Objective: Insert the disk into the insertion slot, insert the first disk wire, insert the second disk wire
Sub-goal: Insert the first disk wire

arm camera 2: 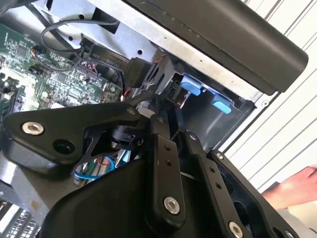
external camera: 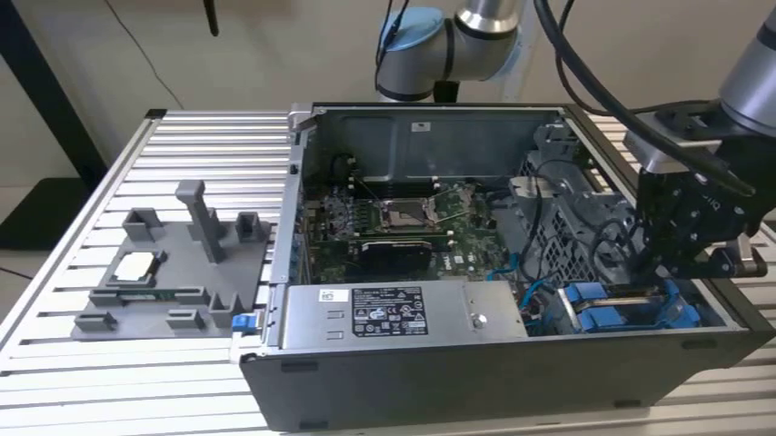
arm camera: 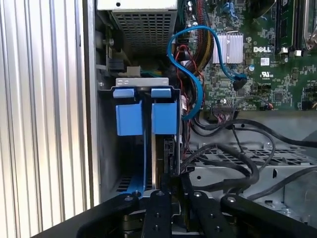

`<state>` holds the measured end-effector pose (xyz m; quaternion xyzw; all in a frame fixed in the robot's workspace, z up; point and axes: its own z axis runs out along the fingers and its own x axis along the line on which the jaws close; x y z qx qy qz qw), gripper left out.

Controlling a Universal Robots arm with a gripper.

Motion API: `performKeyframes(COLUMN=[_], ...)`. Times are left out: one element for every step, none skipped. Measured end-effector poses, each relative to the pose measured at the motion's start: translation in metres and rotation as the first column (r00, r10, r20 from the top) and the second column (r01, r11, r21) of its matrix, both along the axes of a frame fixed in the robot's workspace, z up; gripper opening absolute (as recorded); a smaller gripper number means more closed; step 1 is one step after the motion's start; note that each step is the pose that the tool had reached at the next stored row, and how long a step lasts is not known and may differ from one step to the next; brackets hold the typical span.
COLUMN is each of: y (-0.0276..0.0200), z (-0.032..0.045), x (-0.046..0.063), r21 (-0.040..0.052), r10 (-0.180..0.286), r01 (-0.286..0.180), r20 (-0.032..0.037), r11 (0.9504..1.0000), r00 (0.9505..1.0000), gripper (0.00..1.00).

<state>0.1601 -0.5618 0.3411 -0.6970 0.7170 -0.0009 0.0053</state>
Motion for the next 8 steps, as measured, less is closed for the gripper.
performKeyframes(y=[0.0,0.0,0.0,0.0,0.0,0.0,0.0,0.0], z=[-0.0004,-0.0007,-0.001,-0.0014,-0.0019,-0.0026,-0.0038,-0.0054], x=[0.0005,0.0008,0.0013,0.0016,0.0019,0.002,0.0021,0.0022], r21=[0.0,-0.0001,-0.0002,-0.0001,0.0,0.0,-0.0001,-0.0003], r10=[-0.002,-0.004,-0.006,-0.008,-0.01,-0.012,-0.014,-0.016], r01=[0.002,0.004,0.006,0.008,0.01,0.012,0.014,0.016], r20=[0.0,0.0,0.0,0.0,0.0,0.0,0.0,0.0], r11=[1.0,1.0,1.0,1.0,0.9999,0.9999,0.9999,0.9999], r00=[1.0,1.0,1.0,1.0,0.9999,0.9999,0.9999,0.9999], gripper=[0.19,0.19,0.19,0.19,0.19,0.19,0.19,0.19])
